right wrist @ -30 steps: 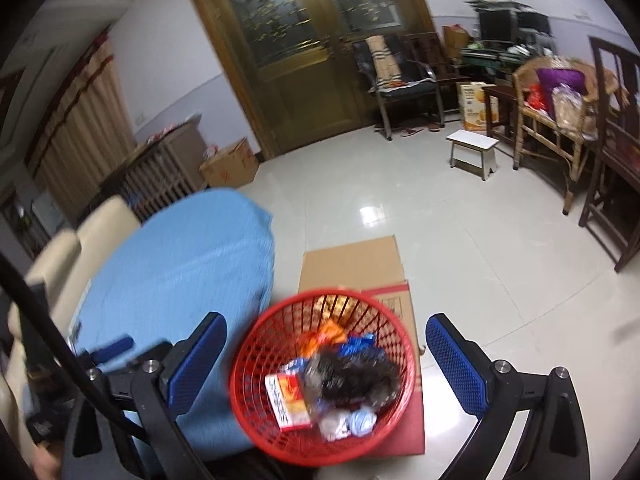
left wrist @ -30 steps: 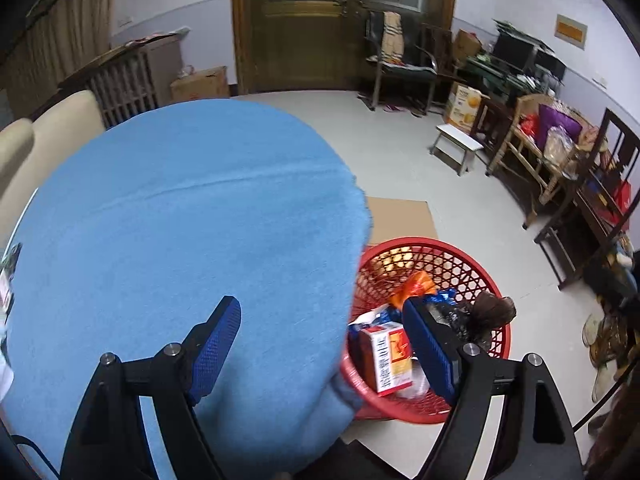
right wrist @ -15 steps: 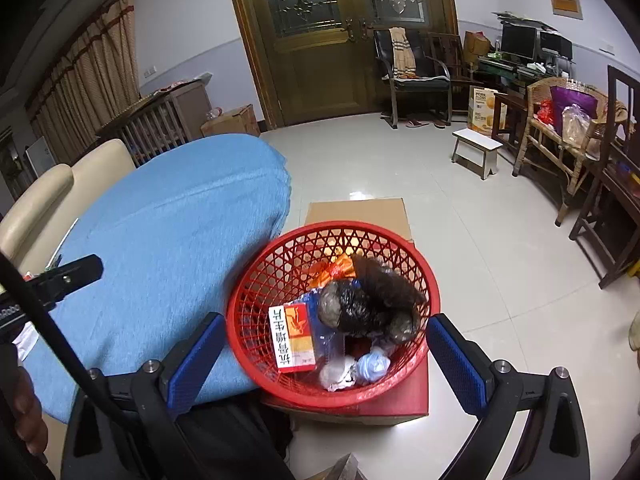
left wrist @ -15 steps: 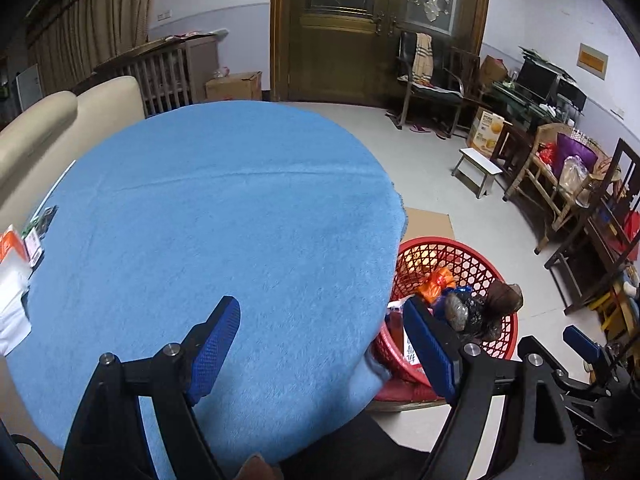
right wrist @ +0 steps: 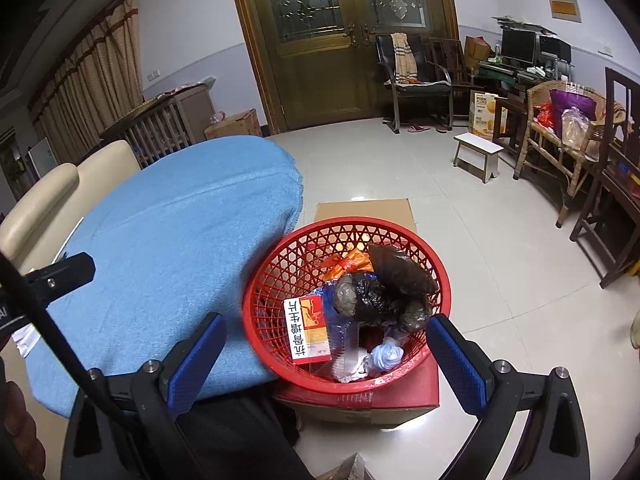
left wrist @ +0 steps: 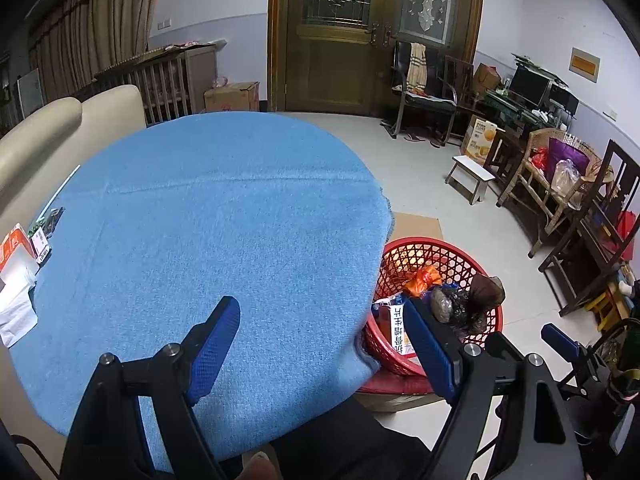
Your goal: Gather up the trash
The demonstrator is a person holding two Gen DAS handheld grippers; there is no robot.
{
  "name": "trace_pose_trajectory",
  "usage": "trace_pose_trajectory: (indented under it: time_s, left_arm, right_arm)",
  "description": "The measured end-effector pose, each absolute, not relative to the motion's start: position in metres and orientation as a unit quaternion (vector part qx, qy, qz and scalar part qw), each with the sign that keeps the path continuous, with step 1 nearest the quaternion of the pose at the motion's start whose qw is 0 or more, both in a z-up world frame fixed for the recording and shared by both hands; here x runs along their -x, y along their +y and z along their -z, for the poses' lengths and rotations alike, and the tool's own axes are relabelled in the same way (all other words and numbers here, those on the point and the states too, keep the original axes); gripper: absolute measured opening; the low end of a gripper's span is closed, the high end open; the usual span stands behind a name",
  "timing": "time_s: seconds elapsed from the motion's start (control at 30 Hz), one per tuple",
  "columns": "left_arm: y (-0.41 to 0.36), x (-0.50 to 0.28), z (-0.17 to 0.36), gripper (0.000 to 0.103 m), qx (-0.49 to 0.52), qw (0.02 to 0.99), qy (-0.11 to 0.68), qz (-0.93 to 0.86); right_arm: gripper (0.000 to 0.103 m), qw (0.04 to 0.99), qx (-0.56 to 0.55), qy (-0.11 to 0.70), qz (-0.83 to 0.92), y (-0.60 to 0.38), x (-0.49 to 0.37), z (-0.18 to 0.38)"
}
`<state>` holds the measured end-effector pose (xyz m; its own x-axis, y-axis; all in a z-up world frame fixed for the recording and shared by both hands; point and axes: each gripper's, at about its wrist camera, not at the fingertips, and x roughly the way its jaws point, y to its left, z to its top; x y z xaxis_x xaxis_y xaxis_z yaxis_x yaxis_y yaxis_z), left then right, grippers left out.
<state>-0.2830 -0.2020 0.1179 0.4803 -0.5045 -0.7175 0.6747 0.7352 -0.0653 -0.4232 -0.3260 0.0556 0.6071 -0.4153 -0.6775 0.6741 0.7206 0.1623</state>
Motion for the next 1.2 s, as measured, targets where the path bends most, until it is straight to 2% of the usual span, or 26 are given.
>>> trace_pose_trajectory:
  time_s: [1.2]
  left_arm:
    - [-0.2086, 0.2908, -0.1098, 0.086, -0.139, 0.851, 0.371, 0.346]
  right_arm:
    - [0.101, 0.867, -0.206, 0.316, 0.325, -0.3262, 0.4235, -0.0514]
